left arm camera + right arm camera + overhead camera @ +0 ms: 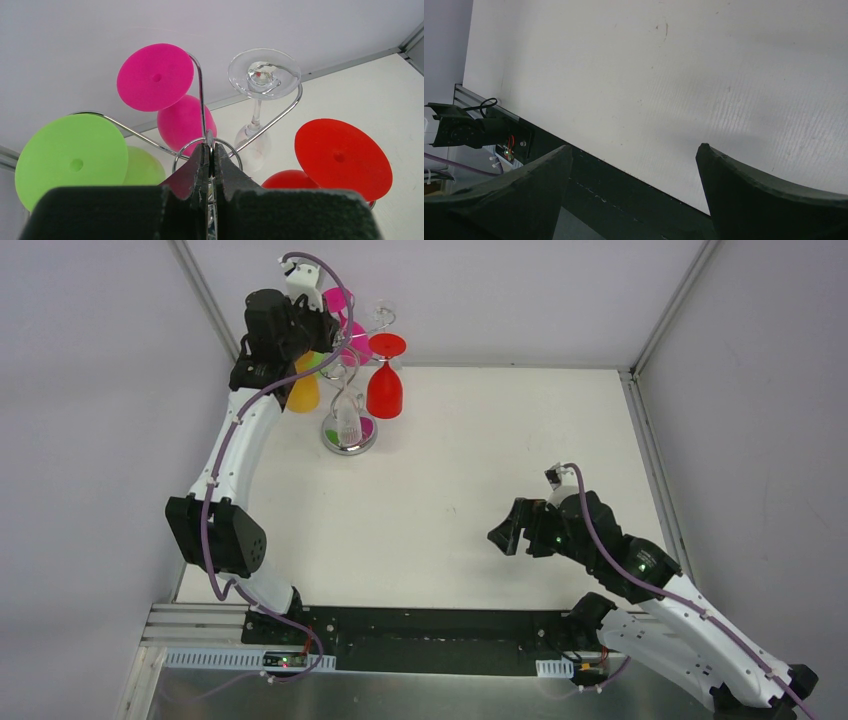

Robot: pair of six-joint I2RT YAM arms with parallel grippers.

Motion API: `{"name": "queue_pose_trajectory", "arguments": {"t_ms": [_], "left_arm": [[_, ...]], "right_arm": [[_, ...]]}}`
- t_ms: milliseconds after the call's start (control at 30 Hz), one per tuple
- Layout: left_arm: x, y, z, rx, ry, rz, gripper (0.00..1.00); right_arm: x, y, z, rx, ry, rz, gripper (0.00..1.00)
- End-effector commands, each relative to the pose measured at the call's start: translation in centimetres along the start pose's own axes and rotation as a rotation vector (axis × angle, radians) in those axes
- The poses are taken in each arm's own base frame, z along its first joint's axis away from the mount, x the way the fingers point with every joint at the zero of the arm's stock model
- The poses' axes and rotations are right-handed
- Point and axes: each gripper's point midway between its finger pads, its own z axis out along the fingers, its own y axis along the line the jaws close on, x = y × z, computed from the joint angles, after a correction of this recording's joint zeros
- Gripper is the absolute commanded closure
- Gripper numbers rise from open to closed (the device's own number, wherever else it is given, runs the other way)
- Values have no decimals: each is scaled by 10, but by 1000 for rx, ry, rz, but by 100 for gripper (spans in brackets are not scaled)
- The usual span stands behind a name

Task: Take the wine glass off the wine glass rack
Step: Adjust the wine rack at the center of the board.

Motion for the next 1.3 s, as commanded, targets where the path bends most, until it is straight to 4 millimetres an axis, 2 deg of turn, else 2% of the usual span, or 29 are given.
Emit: {"name": "queue_pose_trajectory", "arguments": {"t_ms": [0,500,567,667,1067,1267], "left_arm": [[-72,-6,-22,-7,-228,64,100],[-62,3,-19,-10,-213,15,100],[-61,2,-19,-6,-213,15,90],[-59,2,-19,-3,-209,14,84],[-49,8,-16,-17,-181,7,83],[-46,20,-21,-32,-155,-46,75]], "right_arm": [[0,4,2,-14,4,13,1],[3,3,4,-15,9,20,1],[3,3,4,-16,10,19,1],[4,3,4,-16,10,20,1],[5,2,4,-15,13,25,1],[7,1,5,-11,19,23,1]]}}
